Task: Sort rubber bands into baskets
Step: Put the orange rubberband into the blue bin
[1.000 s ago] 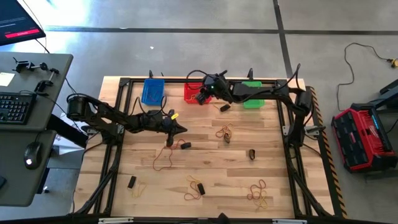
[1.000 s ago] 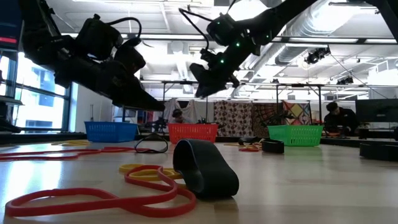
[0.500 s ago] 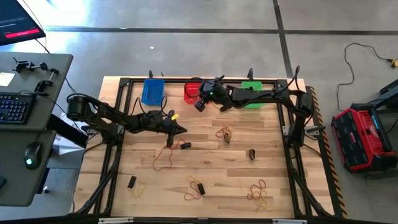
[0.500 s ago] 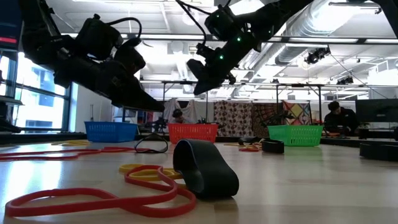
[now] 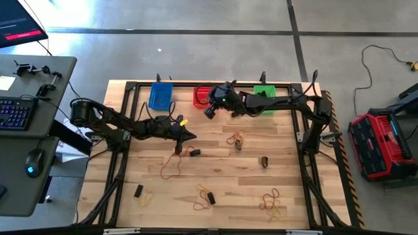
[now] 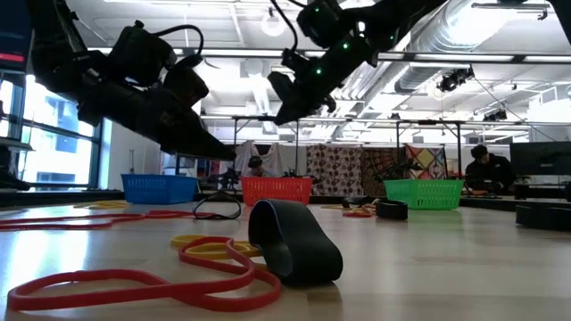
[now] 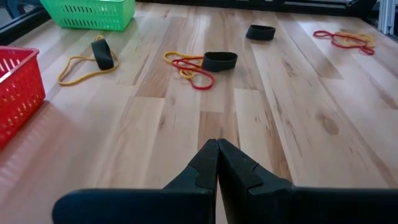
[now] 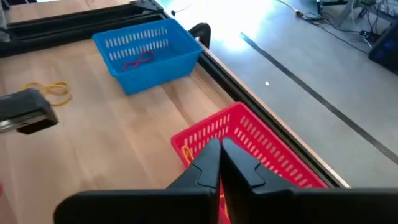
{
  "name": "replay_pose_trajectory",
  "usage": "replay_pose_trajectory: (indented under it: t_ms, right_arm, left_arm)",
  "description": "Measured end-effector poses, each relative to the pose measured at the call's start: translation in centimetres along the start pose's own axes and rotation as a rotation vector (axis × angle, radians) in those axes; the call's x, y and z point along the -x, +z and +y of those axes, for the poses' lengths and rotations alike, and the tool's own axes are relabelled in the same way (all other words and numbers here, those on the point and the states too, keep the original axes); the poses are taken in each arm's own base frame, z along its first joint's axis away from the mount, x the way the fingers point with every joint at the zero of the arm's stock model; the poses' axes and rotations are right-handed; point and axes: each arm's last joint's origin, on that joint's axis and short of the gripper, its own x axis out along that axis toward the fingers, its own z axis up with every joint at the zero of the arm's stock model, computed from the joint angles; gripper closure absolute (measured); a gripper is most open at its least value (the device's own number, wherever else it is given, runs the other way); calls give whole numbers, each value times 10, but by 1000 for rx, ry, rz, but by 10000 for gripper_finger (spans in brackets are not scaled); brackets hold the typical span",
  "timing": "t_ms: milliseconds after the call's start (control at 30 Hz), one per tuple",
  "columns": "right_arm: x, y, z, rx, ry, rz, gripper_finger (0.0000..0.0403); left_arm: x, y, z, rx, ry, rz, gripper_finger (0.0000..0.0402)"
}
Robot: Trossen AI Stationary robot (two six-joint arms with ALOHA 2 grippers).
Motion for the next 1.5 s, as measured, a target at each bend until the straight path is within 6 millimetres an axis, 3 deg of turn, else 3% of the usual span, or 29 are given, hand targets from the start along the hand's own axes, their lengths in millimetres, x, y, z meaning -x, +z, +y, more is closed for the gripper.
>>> replay_pose_trajectory:
  t_ms: [200, 533, 733, 967, 1200, 1500]
  right_arm:
    - [9, 0, 21, 71, 53, -24, 403]
    - [14, -44, 49, 103, 123, -29, 403]
    - [29, -61, 72, 153, 192, -58, 403]
    - [71, -79, 89, 188, 206, -86, 403]
    - [112, -98, 96, 184, 147, -134, 403]
    - [135, -119, 111, 175, 134, -146, 403]
  left_arm:
    - [0, -6, 0, -27, -6, 57, 401]
    - [0, -10, -1, -33, -14, 102, 401]
    - [1, -10, -5, -39, -54, 106, 401]
    - [9, -4, -25, -39, -96, 290, 401]
    - [31, 17, -57, -68, -75, 485, 401]
    - [55, 25, -91, 43, 50, 653, 384]
